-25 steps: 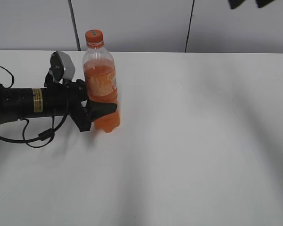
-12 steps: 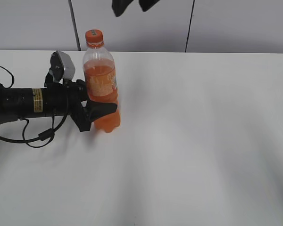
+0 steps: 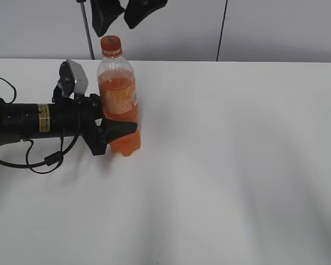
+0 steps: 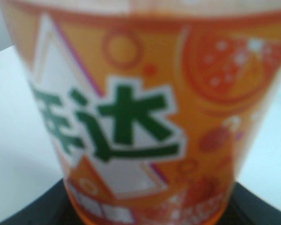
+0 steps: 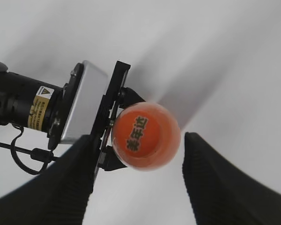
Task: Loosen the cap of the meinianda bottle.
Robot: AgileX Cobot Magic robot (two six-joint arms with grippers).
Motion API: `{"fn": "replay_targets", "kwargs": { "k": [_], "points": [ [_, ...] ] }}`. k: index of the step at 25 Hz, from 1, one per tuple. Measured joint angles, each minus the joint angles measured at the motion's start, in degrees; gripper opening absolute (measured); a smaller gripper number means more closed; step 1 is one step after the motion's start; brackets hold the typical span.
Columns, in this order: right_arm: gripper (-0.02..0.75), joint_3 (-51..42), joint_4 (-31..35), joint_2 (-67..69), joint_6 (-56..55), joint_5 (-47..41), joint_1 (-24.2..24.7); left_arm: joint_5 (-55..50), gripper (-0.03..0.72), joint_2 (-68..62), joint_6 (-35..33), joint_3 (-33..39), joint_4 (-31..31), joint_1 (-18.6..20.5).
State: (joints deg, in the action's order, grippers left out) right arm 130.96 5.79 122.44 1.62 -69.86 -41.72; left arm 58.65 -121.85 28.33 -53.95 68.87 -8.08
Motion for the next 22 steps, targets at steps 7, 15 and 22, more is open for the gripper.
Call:
{"fn": "replay_targets", "kwargs": {
  "k": [7, 15, 22],
  "points": [
    [0.448, 0.15, -0.56, 1.71, -0.02, 0.00, -0.04, 0.17, 0.400, 0.00, 0.00, 0.00, 0.38, 0.00],
    [0.448, 0.15, -0.97, 2.47, -0.13, 0.00, -0.04, 0.28, 0.400, 0.00, 0.00, 0.00, 0.70, 0.00],
    [0.433, 0.15, -0.21, 2.52, 0.32, 0.00, -0.06, 0.33, 0.400, 0.00, 0.00, 0.00, 1.02, 0.00]
  ]
}}
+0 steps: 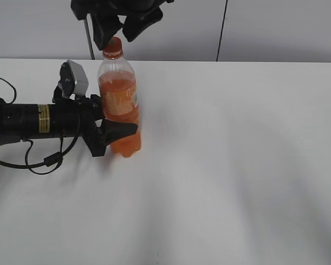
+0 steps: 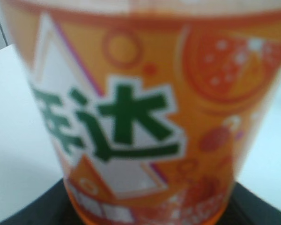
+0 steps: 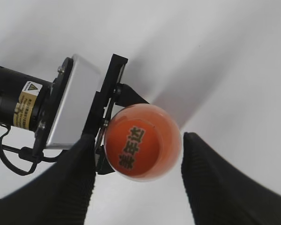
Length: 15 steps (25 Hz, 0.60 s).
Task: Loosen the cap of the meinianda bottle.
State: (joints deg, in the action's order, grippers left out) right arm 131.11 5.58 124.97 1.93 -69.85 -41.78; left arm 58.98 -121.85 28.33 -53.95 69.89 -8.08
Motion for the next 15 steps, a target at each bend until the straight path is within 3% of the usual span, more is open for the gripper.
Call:
{"fn": "replay_targets", "kwargs": {
  "k": [9, 15],
  "points": [
    [0.383, 0.18, 0.73, 0.16, 0.55, 0.00, 0.00, 0.00, 0.400, 0.00, 0.00, 0.00, 0.06, 0.00],
    [0.251, 0.18, 1.05, 0.16, 3.15, 0.00, 0.00, 0.06, 0.400, 0.00, 0.00, 0.00, 0.29, 0.00]
  ]
}}
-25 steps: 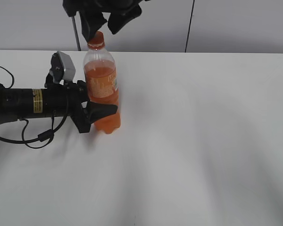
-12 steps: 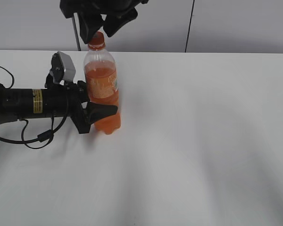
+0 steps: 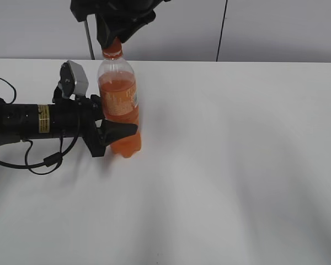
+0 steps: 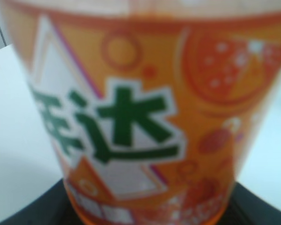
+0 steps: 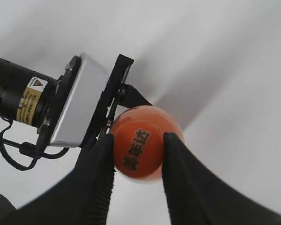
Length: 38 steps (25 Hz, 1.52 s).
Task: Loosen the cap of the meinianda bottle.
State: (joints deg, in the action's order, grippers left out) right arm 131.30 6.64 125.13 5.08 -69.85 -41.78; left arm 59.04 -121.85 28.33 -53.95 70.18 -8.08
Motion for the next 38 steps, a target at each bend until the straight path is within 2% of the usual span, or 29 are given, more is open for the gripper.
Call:
{"fn": "replay_targets", "kwargs": {
  "k": [9, 14, 18, 24, 31, 38],
  "points": [
    [0.258, 0.00, 0.13, 0.00, 1.05, 0.00, 0.00, 0.00, 0.400, 0.00, 0.00, 0.00, 0.00, 0.00],
    [0.406, 0.00, 0.56, 0.00, 1.05, 0.00, 0.00, 0.00, 0.400, 0.00, 0.00, 0.00, 0.00, 0.00],
    [0.442, 0.00, 0.51, 0.00, 1.10, 0.00, 0.00, 0.00, 0.400, 0.00, 0.00, 0.00, 0.05, 0.00],
    [0.438, 0.00, 0.50, 0.80, 1.10, 0.00, 0.00, 0.05, 0.400, 0.00, 0.00, 0.00, 0.16, 0.00],
    [0.356, 0.39, 0.50, 1.57, 1.10, 0.00, 0.00, 0.11, 0.400, 0.00, 0.00, 0.00, 0.16, 0.00],
    [0.325, 0.36, 0.50, 1.57, 1.10, 0.00, 0.00, 0.11, 0.400, 0.00, 0.00, 0.00, 0.16, 0.00]
  ]
}}
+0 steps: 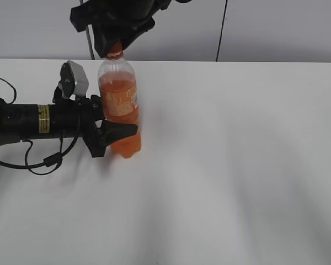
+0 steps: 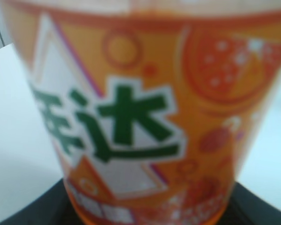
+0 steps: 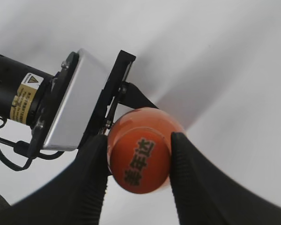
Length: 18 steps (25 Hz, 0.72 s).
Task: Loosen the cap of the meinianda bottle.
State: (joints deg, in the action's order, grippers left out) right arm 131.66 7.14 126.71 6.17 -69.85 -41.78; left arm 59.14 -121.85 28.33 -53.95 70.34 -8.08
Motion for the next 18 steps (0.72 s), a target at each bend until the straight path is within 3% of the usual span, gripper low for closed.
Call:
{"fn": "replay_targets", "kwargs": {
  "k": [3, 7, 18],
  "points": [
    [0.276, 0.04, -0.24, 0.00, 1.21, 0.00, 0.00, 0.00, 0.400, 0.00, 0.00, 0.00, 0.00, 0.00],
    [0.276, 0.11, -0.24, 0.00, 8.66, 0.00, 0.00, 0.00, 0.400, 0.00, 0.00, 0.00, 0.00, 0.00],
    [0.273, 0.31, -0.25, 0.00, 58.96, 0.00, 0.00, -0.18, 0.400, 0.00, 0.32, -0.10, 0.80, 0.05]
  ]
}}
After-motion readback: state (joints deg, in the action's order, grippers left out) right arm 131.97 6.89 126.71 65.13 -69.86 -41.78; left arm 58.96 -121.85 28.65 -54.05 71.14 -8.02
